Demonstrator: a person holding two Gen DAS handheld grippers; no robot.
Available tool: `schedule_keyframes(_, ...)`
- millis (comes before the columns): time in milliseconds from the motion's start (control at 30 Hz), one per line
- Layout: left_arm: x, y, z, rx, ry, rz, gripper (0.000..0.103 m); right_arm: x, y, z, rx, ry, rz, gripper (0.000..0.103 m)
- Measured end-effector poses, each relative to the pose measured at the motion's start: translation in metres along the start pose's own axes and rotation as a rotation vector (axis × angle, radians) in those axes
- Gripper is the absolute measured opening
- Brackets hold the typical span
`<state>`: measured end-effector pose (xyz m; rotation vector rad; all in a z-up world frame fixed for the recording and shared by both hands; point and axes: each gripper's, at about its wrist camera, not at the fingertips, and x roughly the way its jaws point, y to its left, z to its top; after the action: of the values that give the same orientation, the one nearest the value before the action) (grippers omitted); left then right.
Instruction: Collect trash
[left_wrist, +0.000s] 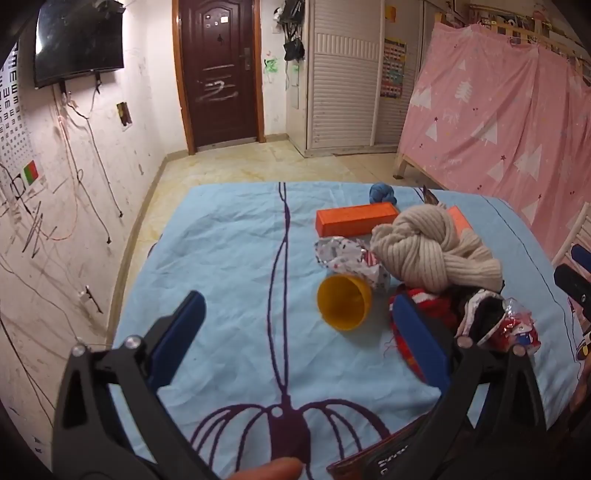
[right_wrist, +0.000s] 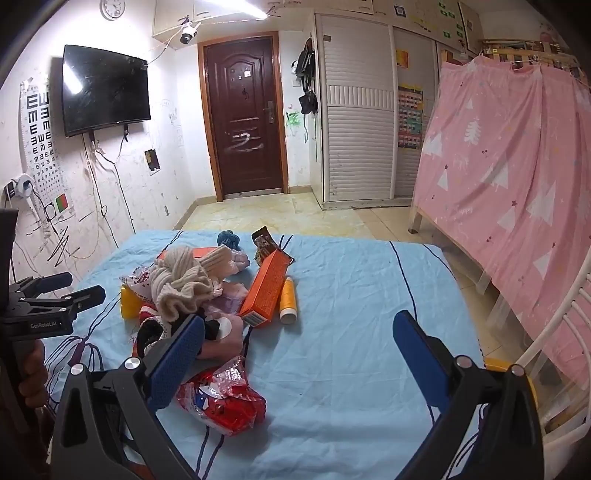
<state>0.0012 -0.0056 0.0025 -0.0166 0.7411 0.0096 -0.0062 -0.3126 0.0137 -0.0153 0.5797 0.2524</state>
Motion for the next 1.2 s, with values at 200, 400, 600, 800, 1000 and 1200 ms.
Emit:
schedule_keyframes(200, 0.003, -0.001, 0.002, 0.004, 0.000, 0.001, 0.097, 0.000, -0.001, 0.001, 0.001, -0.001, 0.002, 0.095)
schedule_keyframes(400, 0.004, -0.002, 0.006, 0.002, -0.002, 0.000, 0.097, -0.001, -0.001, 0.001, 0.000, -0.002, 0.001, 0.095)
schedule_keyframes(600, 0.007, -0.002, 0.010, 0.000, -0.003, 0.001, 0.097, -0.003, -0.002, 0.003, -0.003, -0.004, 0.003, 0.095)
schedule_keyframes(800, 0.009, -0.001, 0.016, 0.002, -0.007, 0.001, 0.097, -0.003, -0.001, 0.004, -0.004, -0.006, 0.004, 0.095)
schedule_keyframes(1000, -0.004, -0.002, 0.007, 0.008, -0.010, -0.004, 0.097, -0.005, 0.003, 0.005, -0.010, -0.010, 0.004, 0.095)
schedule_keyframes(1200, -0.005, -0.003, 0.006, 0.008, -0.011, -0.005, 0.097, -0.005, 0.004, 0.005, -0.012, -0.011, 0.005, 0.095)
